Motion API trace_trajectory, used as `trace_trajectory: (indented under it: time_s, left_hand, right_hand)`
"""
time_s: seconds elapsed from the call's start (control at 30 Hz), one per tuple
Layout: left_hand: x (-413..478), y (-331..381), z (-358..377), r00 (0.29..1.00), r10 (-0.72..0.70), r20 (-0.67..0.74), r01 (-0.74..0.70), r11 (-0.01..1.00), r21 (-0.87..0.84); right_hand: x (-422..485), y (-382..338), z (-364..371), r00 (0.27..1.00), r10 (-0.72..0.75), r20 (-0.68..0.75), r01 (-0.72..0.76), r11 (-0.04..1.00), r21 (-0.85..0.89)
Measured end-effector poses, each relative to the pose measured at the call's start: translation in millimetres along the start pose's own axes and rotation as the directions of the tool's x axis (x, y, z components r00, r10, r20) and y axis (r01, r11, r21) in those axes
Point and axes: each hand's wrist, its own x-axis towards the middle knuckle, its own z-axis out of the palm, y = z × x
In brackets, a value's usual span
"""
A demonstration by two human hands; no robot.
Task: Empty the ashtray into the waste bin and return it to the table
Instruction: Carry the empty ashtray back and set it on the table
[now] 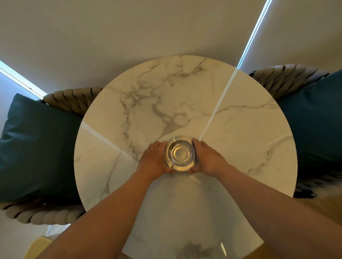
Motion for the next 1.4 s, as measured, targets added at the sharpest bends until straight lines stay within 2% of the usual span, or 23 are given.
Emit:
trace_trajectory:
  time_s: [0.17, 0.5, 0.77, 1.03, 1.4]
  left_hand:
    - [8, -9, 9, 1.000, -0.014, -0.005, 0.015, 0.997, 0.075]
    - [4, -12, 26, 0.990, -0.105, -0.093, 0.114, 0.989, 0.095]
    - [-2, -9, 34, 0.982, -0.119, -0.148, 0.131, 0.989, 0.071]
    - [-1, -4, 37, 0.965, -0.158, -0.211, 0.178, 0.981, 0.081]
    - [2, 3, 43, 0.958, -0.143, -0.250, 0.167, 0.983, 0.077]
  right_hand:
    - [11, -1, 2, 1.000, 0.014, 0.022, -0.013, 0.999, -0.040]
    - [22, -3, -4, 0.998, 0.008, 0.065, -0.003, 0.996, -0.085]
    - [16, 9, 0, 1.000, 0.011, 0.017, -0.010, 0.999, -0.034]
    - [19, 15, -1, 0.998, 0.008, -0.056, -0.013, 0.996, -0.091]
    - [18, 21, 3, 0.998, 0.005, -0.059, -0.009, 0.997, -0.081]
